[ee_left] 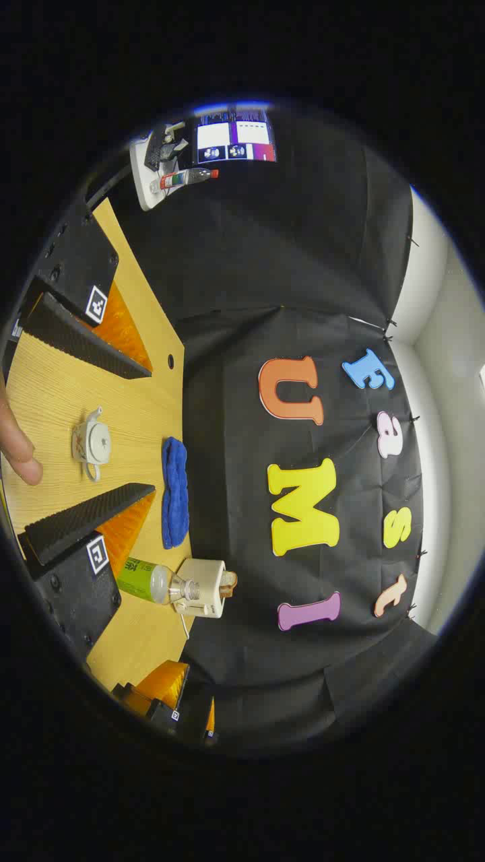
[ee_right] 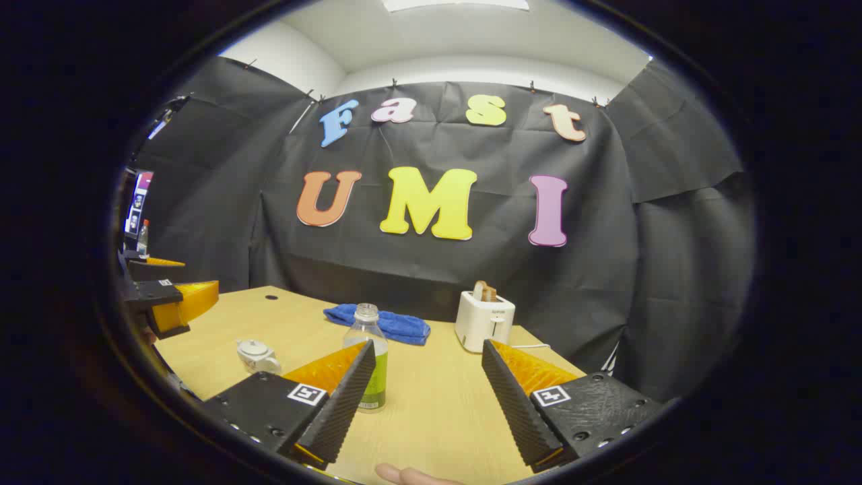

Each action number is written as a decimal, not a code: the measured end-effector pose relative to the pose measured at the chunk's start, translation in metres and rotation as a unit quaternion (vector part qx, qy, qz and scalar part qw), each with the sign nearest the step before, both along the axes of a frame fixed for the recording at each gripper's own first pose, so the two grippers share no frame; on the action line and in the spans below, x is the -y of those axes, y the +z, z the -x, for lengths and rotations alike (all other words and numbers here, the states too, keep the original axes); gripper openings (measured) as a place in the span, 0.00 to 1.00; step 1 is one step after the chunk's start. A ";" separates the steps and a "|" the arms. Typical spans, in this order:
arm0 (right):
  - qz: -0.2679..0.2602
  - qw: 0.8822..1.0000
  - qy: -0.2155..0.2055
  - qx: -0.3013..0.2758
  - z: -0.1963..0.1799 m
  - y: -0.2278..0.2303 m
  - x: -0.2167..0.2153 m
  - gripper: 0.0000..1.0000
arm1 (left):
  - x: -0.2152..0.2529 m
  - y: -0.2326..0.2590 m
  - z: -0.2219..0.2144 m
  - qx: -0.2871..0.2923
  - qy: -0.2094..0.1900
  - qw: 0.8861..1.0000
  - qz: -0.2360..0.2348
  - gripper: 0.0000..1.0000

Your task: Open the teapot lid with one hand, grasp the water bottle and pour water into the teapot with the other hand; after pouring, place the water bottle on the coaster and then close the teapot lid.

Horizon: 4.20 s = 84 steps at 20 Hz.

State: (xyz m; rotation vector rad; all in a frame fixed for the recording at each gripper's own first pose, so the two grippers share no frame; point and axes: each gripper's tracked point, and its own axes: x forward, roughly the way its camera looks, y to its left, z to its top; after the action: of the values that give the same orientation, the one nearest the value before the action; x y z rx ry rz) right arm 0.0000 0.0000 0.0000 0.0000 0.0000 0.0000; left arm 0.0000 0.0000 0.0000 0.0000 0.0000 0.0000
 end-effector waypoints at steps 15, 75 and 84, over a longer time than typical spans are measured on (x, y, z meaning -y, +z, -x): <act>-0.003 1.000 -0.008 -0.008 -0.011 -0.012 0.007 0.97 | -0.015 -0.006 -0.015 -0.008 -0.010 1.000 0.020 0.98; -0.034 0.991 0.077 -0.101 -0.120 -0.112 -0.104 0.73 | -0.049 -0.008 -0.012 -0.022 -0.046 0.998 0.025 0.03; 0.149 0.980 0.038 -0.125 -0.113 -0.095 -0.129 0.71 | -0.071 0.010 -0.001 0.006 -0.060 0.998 0.017 0.03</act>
State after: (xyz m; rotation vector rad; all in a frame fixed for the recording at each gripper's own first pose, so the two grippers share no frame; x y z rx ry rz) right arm 0.1130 0.1295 -0.0950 -0.3000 0.2514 0.0774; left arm 0.0010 0.0715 0.0095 -0.0350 -0.0130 -0.1196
